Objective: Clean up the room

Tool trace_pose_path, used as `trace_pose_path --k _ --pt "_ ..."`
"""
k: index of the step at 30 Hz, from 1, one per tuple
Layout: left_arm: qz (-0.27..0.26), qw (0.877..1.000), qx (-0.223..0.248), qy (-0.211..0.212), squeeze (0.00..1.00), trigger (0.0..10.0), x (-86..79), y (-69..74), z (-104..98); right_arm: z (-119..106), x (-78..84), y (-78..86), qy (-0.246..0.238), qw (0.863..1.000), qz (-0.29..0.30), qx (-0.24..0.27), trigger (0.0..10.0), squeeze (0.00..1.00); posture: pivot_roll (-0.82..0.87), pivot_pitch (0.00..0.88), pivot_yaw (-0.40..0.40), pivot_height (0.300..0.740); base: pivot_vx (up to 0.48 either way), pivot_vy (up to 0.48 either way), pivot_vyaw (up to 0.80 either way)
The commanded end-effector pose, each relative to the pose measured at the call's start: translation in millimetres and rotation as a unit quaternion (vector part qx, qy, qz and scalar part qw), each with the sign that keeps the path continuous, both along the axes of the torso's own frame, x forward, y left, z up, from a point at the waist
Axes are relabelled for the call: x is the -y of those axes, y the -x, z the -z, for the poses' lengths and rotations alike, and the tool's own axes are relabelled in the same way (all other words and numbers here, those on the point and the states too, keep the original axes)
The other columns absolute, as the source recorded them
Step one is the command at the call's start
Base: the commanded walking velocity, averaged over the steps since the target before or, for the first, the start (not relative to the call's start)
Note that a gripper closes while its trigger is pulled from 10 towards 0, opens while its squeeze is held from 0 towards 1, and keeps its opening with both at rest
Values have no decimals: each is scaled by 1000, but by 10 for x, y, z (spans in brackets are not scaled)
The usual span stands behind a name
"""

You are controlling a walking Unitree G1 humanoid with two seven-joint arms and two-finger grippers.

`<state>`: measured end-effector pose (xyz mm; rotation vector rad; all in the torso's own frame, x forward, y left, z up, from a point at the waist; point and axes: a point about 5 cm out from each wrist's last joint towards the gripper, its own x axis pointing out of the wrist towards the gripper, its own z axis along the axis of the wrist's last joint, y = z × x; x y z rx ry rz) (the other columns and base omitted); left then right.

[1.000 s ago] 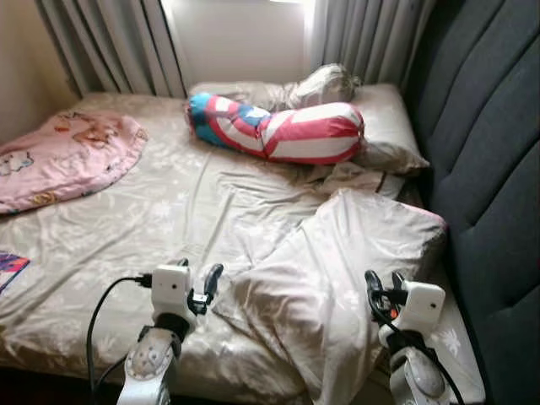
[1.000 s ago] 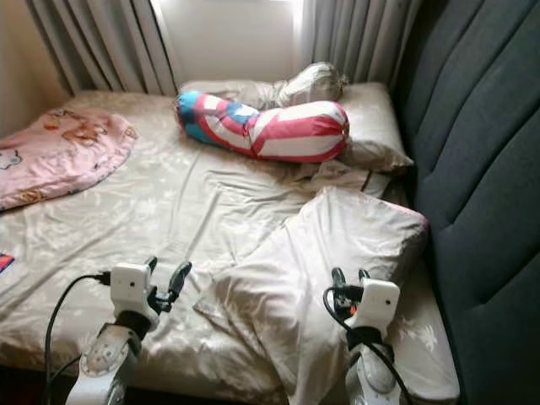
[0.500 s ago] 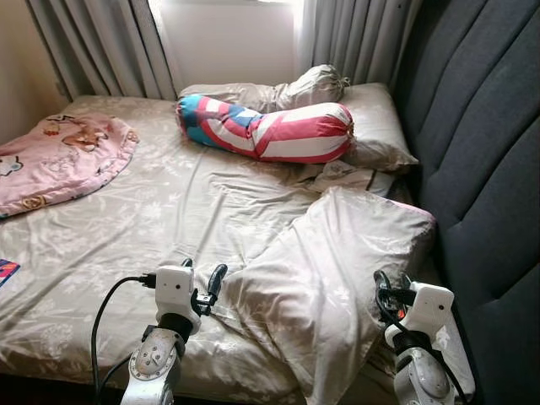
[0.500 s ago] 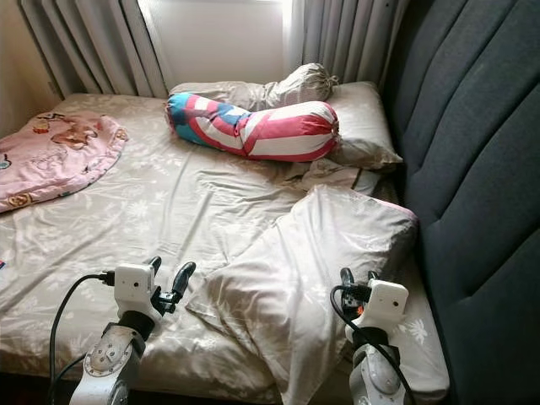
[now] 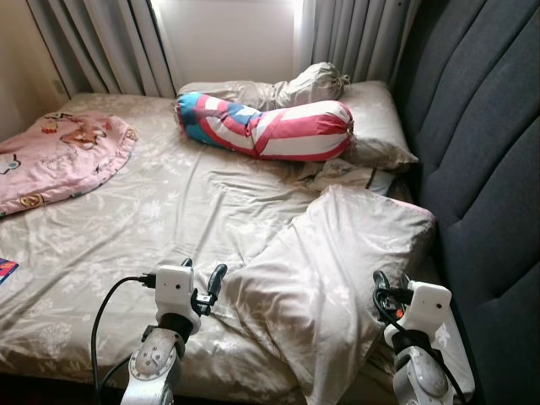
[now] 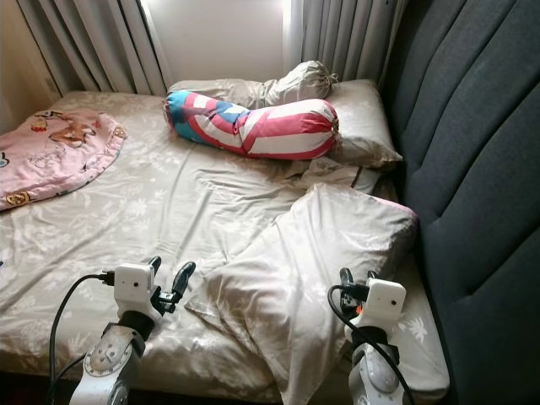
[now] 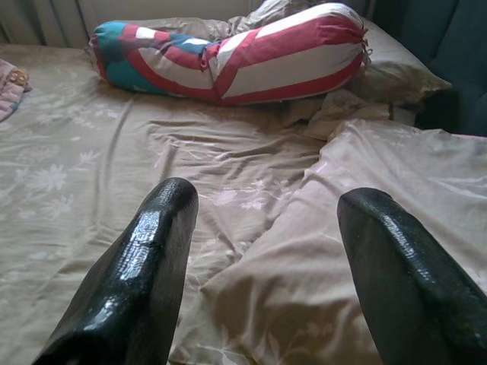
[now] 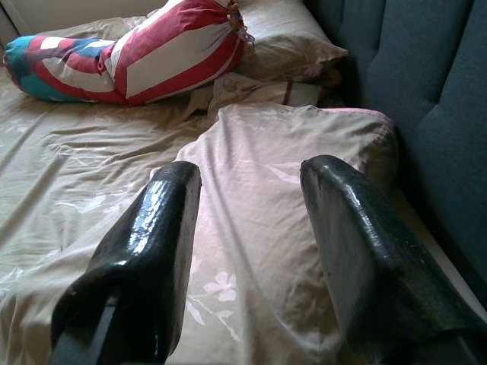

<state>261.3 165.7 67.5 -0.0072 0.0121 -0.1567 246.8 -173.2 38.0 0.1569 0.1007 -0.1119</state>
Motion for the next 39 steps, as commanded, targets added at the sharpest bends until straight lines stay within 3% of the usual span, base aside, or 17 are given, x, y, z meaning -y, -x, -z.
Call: trace_pose_path --k 1,16,20,39 --pt "1 1000 2 5 0 10000 -3 7 -20 -23 -2 3 -1 1000 1 6 10000 0 -106 6 -22 690 0 0 0" --pt "1 1000 1 4 0 10000 -3 11 -19 13 -31 -4 0 1000 -3 -7 10000 0 -107 8 -21 690 0 0 0" --pt "2 1000 1 4 0 10000 0 8 -18 13 -39 -6 -1 1000 -8 -7 10000 0 -106 6 -22 660 0 0 0" --pt "4 1000 -2 5 0 10000 -1 5 -12 10 -46 1 -4 1000 -7 -3 10000 0 -109 8 -18 660 0 0 0"
